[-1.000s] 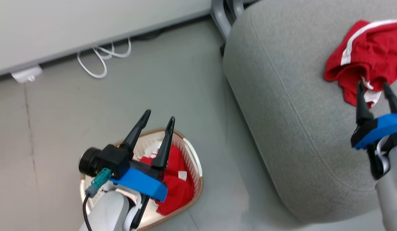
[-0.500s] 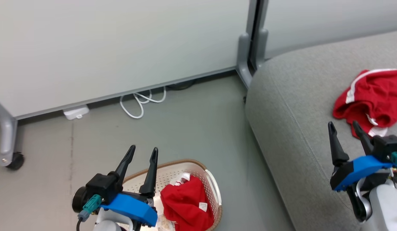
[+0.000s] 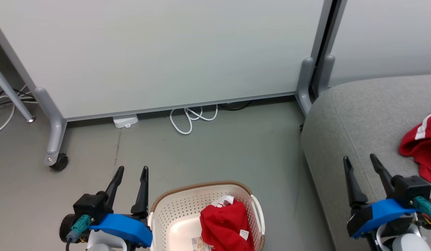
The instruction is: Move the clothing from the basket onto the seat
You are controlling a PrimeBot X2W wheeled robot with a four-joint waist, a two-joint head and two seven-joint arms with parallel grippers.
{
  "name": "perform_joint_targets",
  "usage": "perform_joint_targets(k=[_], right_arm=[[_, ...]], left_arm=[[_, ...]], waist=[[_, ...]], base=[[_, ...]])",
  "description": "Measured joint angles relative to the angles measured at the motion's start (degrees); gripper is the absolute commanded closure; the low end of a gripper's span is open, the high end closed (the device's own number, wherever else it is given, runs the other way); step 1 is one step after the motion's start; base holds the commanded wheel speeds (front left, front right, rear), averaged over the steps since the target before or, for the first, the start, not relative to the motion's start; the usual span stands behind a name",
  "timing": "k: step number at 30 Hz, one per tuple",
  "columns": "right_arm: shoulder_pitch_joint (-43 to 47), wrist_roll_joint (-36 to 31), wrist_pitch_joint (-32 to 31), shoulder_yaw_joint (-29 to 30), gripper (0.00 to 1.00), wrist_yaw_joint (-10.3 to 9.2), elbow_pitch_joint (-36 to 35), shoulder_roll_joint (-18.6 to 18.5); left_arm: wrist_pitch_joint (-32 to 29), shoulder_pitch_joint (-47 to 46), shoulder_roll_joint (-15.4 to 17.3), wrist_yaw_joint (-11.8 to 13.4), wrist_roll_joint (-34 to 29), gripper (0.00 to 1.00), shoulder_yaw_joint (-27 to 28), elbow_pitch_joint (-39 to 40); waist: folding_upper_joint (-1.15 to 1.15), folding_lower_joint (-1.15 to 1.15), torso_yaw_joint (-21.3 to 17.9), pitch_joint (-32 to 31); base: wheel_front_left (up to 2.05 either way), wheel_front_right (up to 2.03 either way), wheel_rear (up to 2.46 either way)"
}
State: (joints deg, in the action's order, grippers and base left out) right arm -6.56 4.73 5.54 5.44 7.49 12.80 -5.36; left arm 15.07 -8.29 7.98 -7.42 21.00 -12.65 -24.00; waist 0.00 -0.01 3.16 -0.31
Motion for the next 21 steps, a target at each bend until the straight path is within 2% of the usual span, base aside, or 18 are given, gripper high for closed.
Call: perform_joint_targets(k=[8, 21], right_arm=[[3.13, -0.11, -1.16, -1.31, 0.00, 0.00, -2.97, 1.49], [3.80, -0.05, -1.70, -2.21, 0.00, 0.00, -3.77, 2.13]], left_arm=[[0.00, -0.03, 0.07, 0.00, -0.26, 0.00, 1.24, -0.91], [0.00, -0.03, 0.20, 0.00, -0.35, 0.00, 2.40, -1.62]], waist=[[0.00, 0.00, 2.12, -0.16], [0.00, 0.01, 3.62, -0.12]], base=[[0.00, 0.00, 0.00], [0.00, 0.00, 0.00]])
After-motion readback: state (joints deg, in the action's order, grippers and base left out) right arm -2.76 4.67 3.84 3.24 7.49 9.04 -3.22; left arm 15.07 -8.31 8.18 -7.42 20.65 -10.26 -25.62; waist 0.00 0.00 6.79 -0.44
